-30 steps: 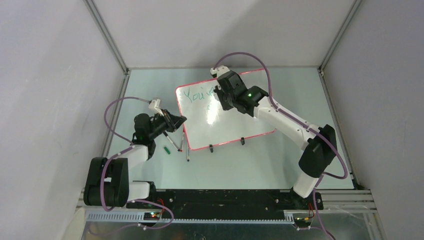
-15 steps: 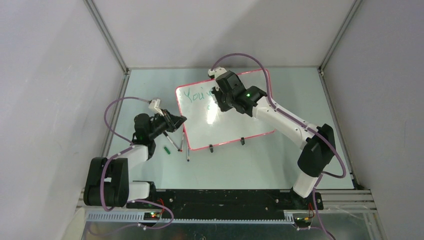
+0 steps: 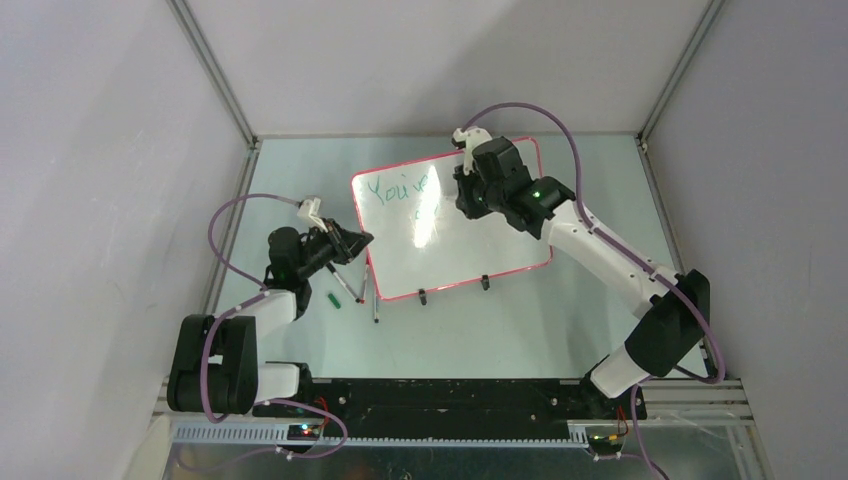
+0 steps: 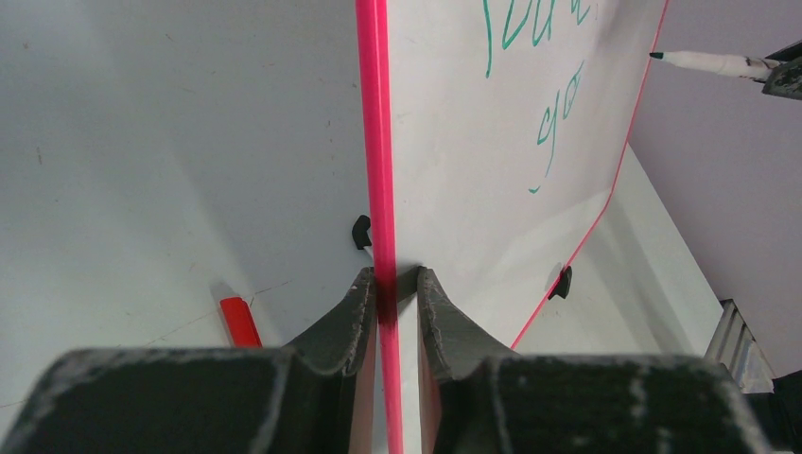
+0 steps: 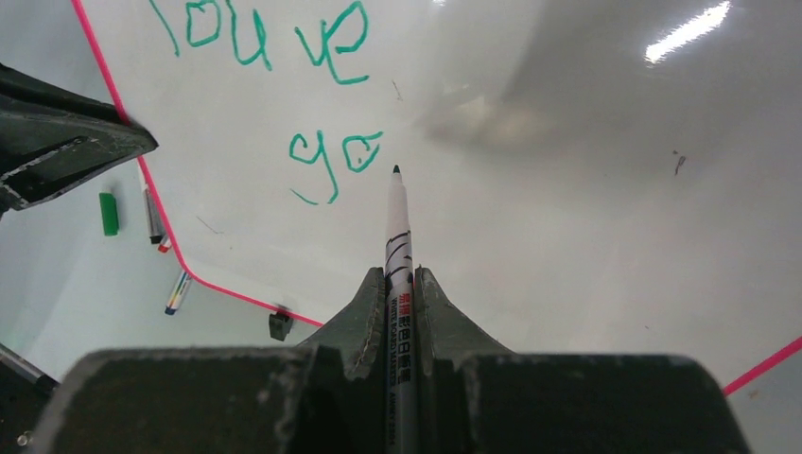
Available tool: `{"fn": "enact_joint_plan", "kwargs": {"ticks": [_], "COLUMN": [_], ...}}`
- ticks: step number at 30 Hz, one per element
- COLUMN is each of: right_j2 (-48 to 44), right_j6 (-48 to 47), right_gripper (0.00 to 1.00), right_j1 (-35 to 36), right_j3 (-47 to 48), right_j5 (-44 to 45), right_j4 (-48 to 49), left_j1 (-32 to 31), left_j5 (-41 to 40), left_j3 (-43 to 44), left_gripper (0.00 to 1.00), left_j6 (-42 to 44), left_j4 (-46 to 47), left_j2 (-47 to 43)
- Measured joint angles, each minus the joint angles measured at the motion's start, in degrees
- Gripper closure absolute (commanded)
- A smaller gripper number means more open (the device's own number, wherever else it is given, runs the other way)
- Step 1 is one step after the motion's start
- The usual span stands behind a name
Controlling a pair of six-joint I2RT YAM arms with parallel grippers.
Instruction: Write a sentence on the whiteboard
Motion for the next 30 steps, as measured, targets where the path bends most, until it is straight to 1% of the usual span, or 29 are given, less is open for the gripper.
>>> {"fn": "enact_joint_plan", "kwargs": {"ticks": [14, 30], "right_j2": [-0.11, -0.13], "right_j6": [-0.61, -1.31], "right_gripper": [1.0, 1.0], "right_j1": [0.07, 1.31], "right_j3": [-3.65, -4.85], "right_j5": [4.2, 4.79], "right_j4": [1.68, 4.5], "left_j1": [0.0, 0.0], "left_j5": [0.0, 0.0], "left_j3": [0.0, 0.0], "left_gripper": [0.99, 0.99], "left_j6": [0.0, 0.0], "left_j4": [0.0, 0.0], "left_j2": [0.0, 0.0]}}
